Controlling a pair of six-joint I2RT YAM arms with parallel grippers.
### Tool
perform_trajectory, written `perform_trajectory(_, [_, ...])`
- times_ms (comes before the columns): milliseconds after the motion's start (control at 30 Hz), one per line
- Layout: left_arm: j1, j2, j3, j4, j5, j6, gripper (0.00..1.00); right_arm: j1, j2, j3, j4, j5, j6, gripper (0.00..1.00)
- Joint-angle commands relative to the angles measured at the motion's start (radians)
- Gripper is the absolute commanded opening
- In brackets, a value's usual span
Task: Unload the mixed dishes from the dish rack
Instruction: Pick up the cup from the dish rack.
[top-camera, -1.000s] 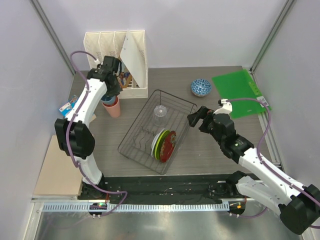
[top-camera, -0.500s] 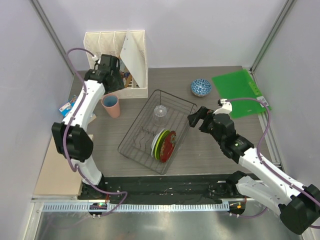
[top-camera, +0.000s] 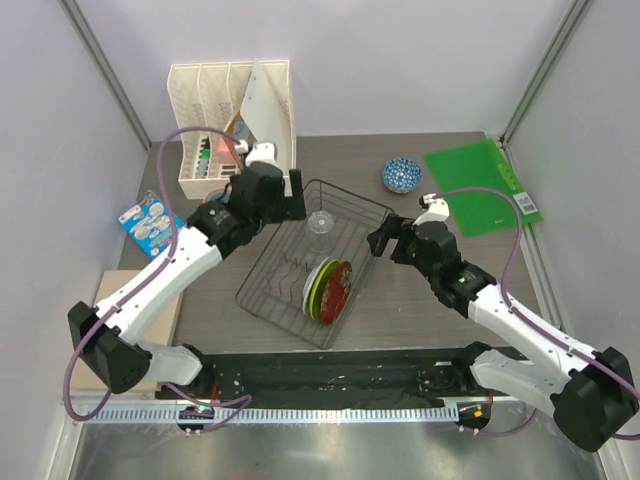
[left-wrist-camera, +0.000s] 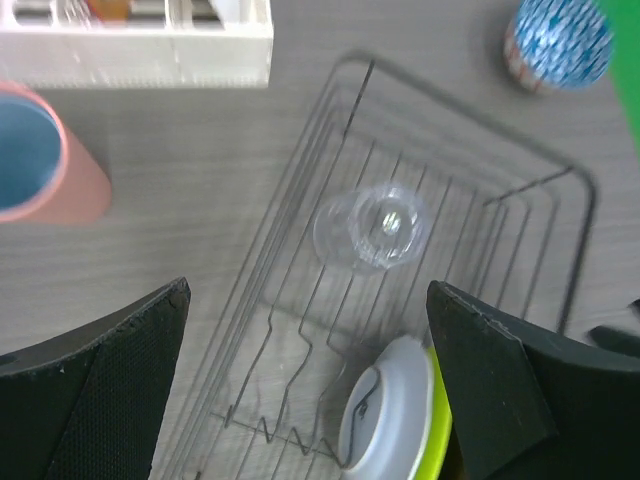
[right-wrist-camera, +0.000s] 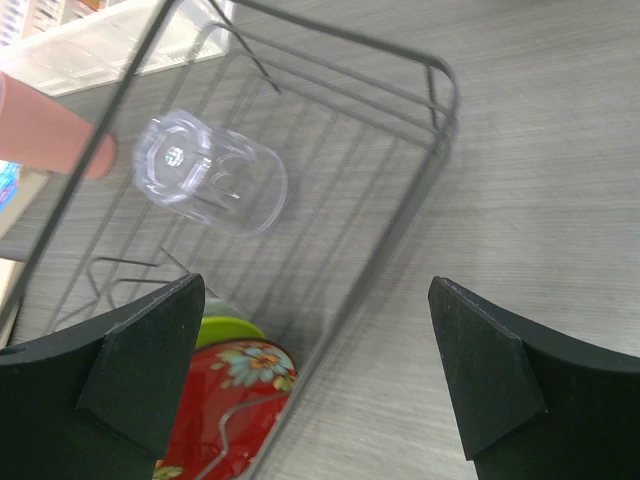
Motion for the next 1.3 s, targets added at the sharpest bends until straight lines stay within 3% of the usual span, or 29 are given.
perform_trajectory(0, [-0.024,-0.132,-0.172,0.164,-0.006,-0.100,1.00,0.019,0.016,0.031,0.142,-0.035,-0.041,1.00])
perform_trajectory(133, [-0.027,-0.290,-0.354,0.273,0.011,-0.137,1.00,0.064,0.194,0.214,0.059,-0.047,-0.102,1.00])
perform_trajectory(400, [-0.029,-0.442,-0.438,0.227,0.048,-0.144,1.00,0.134,0.529,0.518,-0.013,-0.004,-0.229,1.00])
perform_trajectory(600, [-0.029,-0.573,-0.530,0.224,0.045,-0.151,1.00,0.143,0.671,0.586,-0.016,-0.043,-0.253,0.99])
perform_trajectory(1167, [-0.029,-0.610,-0.585,0.229,0.059,-0.149,1.00,0.185,0.875,0.719,-0.062,-0.017,-0.274,1.00])
perform_trajectory(1267, [-0.030,-0.613,-0.589,0.227,0.057,-0.149,1.00,0.183,0.888,0.709,-0.074,0.002,-0.268,0.93])
